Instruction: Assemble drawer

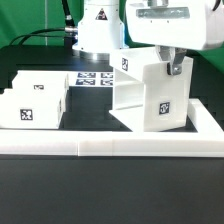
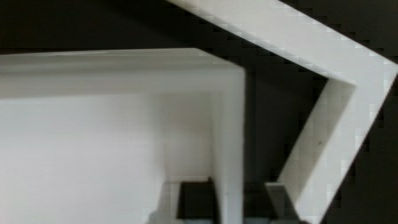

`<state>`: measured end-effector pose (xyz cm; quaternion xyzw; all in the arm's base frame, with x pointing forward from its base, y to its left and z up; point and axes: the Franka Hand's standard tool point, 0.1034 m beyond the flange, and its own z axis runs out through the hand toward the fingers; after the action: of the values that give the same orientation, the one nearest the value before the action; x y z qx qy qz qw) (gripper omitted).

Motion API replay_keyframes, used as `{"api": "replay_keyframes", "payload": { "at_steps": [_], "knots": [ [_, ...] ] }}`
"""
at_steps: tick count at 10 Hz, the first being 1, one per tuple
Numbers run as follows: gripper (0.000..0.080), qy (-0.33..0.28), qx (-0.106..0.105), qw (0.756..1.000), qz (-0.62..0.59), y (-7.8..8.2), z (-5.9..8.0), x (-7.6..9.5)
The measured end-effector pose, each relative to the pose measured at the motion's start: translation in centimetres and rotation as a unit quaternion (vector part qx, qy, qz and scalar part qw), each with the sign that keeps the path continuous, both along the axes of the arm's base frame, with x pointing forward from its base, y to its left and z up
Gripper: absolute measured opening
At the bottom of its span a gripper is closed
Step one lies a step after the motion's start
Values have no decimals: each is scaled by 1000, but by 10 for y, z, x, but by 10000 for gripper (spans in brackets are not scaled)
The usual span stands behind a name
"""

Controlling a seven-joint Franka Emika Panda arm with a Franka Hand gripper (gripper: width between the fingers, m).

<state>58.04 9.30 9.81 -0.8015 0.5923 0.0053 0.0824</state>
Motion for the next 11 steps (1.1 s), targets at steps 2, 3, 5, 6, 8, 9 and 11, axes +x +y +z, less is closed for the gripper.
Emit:
{"api": "replay_keyframes", "payload": {
  "at_steps": [2,3,5,6,8,9,11],
  "knots": [
    [41,5,10,999,-49,4,1,0],
    [41,10,19,996,-82,7,1,0],
    [41,11,20,996,-81,9,0,0],
    [41,9,22,996,-81,10,0,8],
    [41,3,25,996,-89,10,0,29],
    [41,4,27,995,-98,9,0,36],
    [41,2,31,992,-121,8,1,54]
  ]
}}
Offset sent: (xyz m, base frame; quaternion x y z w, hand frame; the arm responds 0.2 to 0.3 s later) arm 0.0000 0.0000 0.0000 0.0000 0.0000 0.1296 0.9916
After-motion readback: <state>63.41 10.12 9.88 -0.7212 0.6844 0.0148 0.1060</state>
